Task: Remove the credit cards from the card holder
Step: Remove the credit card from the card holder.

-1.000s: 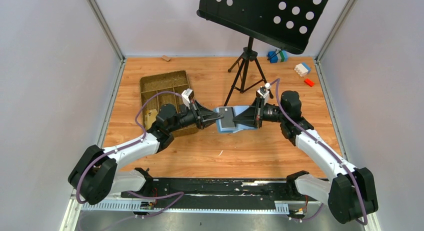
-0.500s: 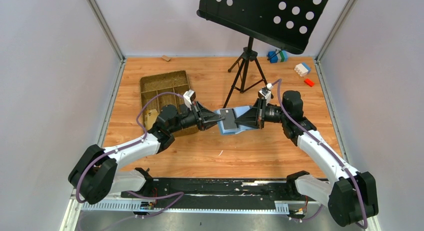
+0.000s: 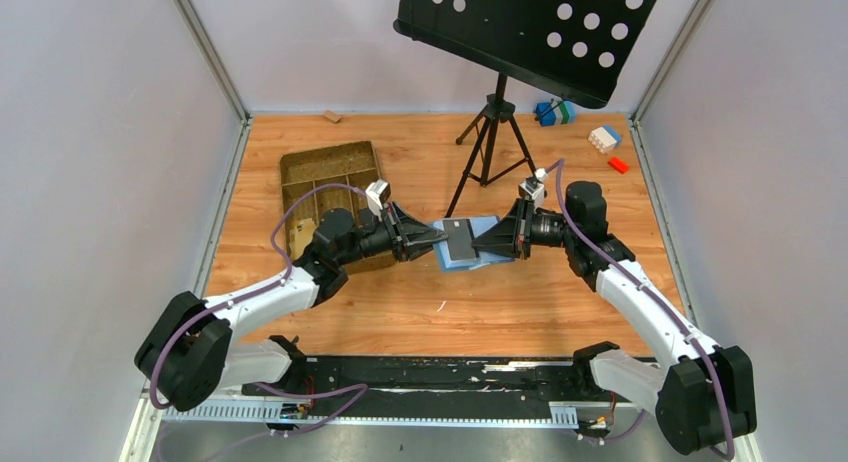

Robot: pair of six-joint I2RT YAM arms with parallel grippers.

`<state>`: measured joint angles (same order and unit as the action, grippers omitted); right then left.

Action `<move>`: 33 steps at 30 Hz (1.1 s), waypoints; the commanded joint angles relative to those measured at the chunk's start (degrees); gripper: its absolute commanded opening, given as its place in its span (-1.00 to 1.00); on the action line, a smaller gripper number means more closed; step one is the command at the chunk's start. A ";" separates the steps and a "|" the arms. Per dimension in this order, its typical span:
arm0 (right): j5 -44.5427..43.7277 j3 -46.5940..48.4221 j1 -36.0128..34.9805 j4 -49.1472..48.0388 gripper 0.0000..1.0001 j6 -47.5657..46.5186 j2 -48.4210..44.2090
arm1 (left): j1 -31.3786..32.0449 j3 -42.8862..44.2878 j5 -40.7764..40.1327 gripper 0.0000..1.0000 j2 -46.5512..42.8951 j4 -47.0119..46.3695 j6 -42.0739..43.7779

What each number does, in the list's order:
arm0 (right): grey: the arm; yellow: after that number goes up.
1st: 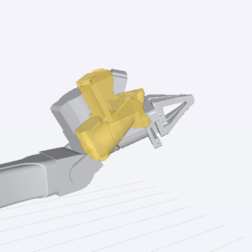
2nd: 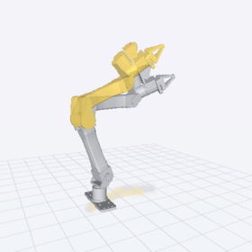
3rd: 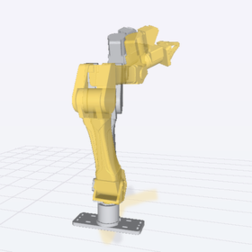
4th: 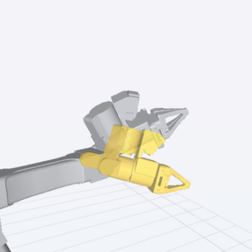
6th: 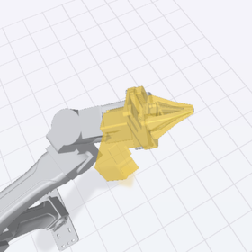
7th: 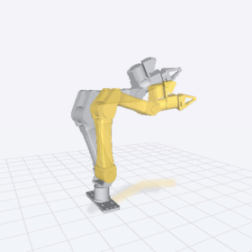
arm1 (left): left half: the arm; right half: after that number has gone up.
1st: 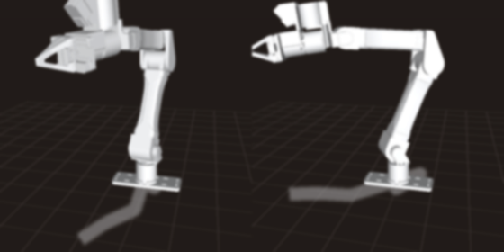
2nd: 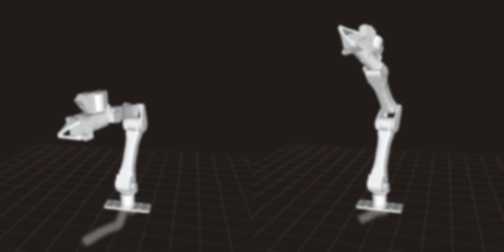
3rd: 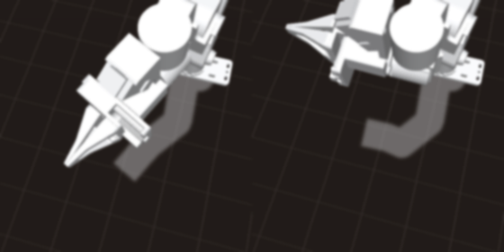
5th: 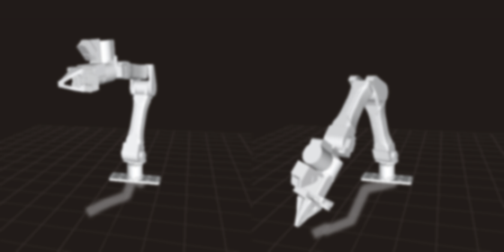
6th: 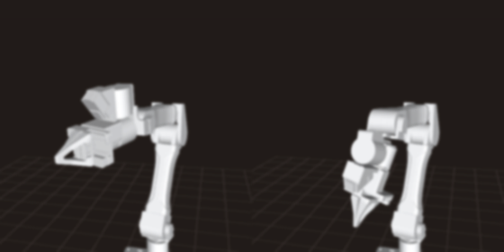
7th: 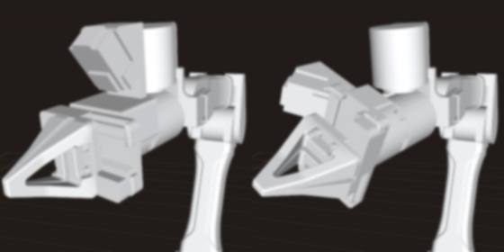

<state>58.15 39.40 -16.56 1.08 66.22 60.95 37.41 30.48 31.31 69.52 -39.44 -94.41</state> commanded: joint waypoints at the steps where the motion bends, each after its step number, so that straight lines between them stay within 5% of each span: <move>1: -1.31 1.65 0.38 0.93 -1.00 -1.53 -1.14 | -0.07 3.01 0.95 -0.56 -2.27 -3.36 0.54; 8: -1.20 1.95 0.37 1.38 -1.00 -1.73 -1.15 | -0.01 3.44 1.26 -1.00 -1.92 -3.28 0.63; 23: -1.86 -0.44 1.82 3.71 -1.00 -4.89 -1.53 | -0.01 -0.41 -0.91 -1.00 -1.11 -14.87 -5.77; 33: -0.29 -1.96 1.78 -2.36 -1.00 -1.91 -1.84 | -0.10 0.08 -0.02 -1.00 -2.44 -10.41 -2.74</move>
<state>58.17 38.24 -15.00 2.74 63.46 59.72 37.41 28.77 30.59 69.21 -45.63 -97.89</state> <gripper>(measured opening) 0.009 0.017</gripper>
